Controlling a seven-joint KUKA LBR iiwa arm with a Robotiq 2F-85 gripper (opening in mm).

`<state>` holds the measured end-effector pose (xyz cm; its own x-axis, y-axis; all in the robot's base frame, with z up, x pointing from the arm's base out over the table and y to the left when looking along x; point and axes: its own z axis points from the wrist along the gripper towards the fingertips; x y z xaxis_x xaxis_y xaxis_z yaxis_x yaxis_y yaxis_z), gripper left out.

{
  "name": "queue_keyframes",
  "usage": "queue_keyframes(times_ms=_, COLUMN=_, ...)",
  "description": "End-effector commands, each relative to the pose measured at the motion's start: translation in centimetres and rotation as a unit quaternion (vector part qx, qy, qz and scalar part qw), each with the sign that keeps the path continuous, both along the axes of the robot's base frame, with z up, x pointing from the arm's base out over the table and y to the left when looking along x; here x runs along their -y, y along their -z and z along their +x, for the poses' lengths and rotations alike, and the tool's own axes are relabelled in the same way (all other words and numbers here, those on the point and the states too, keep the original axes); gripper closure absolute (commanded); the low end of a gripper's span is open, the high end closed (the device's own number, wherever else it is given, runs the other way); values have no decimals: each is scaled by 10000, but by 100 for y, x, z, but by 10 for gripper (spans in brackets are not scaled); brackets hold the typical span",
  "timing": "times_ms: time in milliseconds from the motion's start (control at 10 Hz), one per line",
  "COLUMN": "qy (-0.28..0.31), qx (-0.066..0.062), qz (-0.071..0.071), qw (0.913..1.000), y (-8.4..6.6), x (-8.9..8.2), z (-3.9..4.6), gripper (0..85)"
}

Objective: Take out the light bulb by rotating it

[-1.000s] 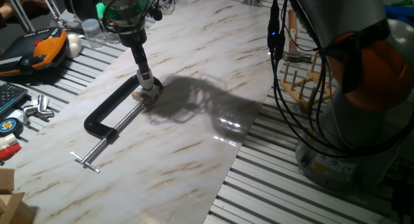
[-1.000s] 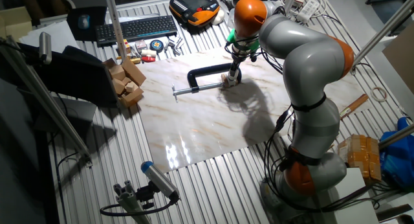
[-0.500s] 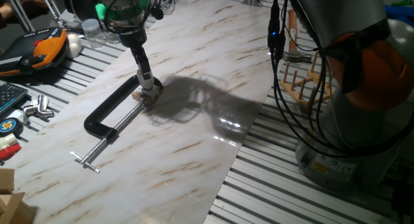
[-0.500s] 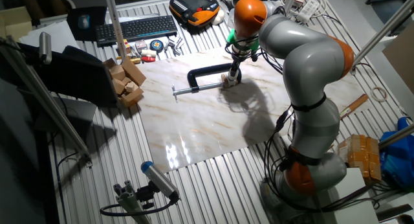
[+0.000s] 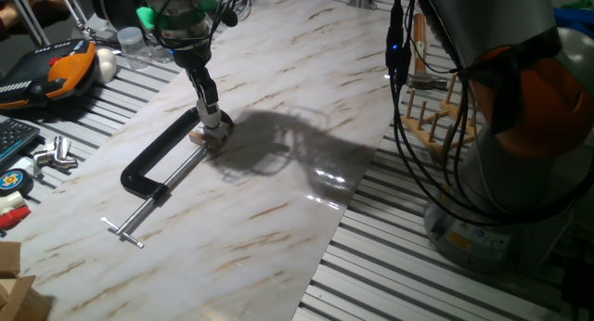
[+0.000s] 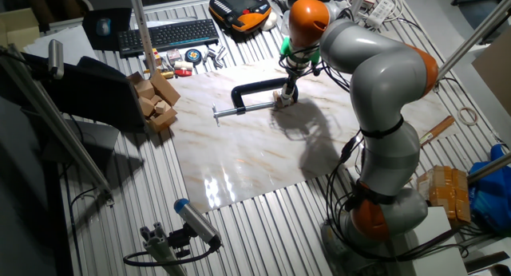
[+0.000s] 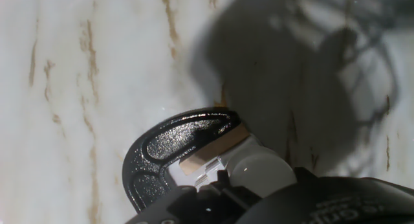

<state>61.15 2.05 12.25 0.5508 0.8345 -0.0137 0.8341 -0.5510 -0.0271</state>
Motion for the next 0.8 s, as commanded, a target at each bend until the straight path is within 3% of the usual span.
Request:
queue_keyframes(times_ms=0, qy=-60, qx=0, qz=7, qw=10000, y=1, x=-1, z=-1, gripper=850)
queue_keyframes(times_ms=700, qy=-551, qx=19, qz=52, qw=9985, y=5, x=-1, z=-2, gripper=850)
